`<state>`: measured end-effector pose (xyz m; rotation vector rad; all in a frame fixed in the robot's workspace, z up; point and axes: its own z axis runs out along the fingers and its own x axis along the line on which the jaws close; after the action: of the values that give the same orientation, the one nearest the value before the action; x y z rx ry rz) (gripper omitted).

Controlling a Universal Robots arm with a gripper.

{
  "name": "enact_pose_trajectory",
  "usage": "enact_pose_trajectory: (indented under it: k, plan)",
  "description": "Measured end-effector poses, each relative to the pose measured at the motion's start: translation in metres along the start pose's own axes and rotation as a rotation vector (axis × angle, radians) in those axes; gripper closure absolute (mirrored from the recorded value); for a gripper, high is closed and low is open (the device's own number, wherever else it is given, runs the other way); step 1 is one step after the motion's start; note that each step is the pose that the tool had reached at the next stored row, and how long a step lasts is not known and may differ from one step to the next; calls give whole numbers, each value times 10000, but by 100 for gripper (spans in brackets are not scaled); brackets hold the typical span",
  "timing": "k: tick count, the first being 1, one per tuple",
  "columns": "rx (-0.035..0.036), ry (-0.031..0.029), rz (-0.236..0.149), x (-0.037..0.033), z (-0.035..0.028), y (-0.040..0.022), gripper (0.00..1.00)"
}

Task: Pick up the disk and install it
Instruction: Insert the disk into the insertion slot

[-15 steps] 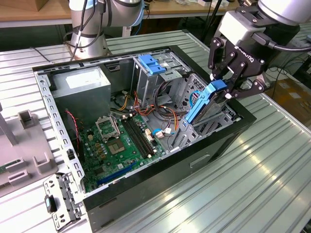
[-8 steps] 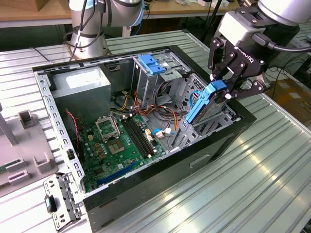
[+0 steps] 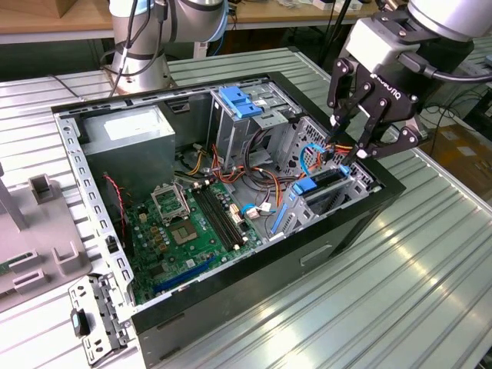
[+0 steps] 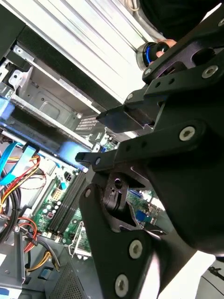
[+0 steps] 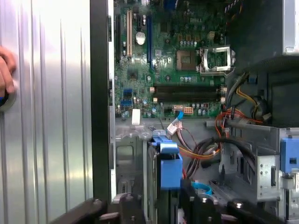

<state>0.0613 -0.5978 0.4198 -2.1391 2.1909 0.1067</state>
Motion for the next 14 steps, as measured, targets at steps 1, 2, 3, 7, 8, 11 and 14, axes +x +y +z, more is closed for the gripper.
enact_pose_trajectory:
  k: [1, 2, 3, 7, 8, 11, 14]
  plan:
    - [0, 0, 0, 0, 0, 0, 55]
    - [0, 1, 0, 0, 0, 0, 57]
    - [0, 0, -1, 0, 0, 0, 57]
    - [0, 0, 0, 0, 1, 0, 76]
    - [0, 1, 0, 0, 1, 0, 82]
    - [0, 0, 0, 0, 1, 0, 89]
    - [0, 0, 0, 0, 2, 0, 89]
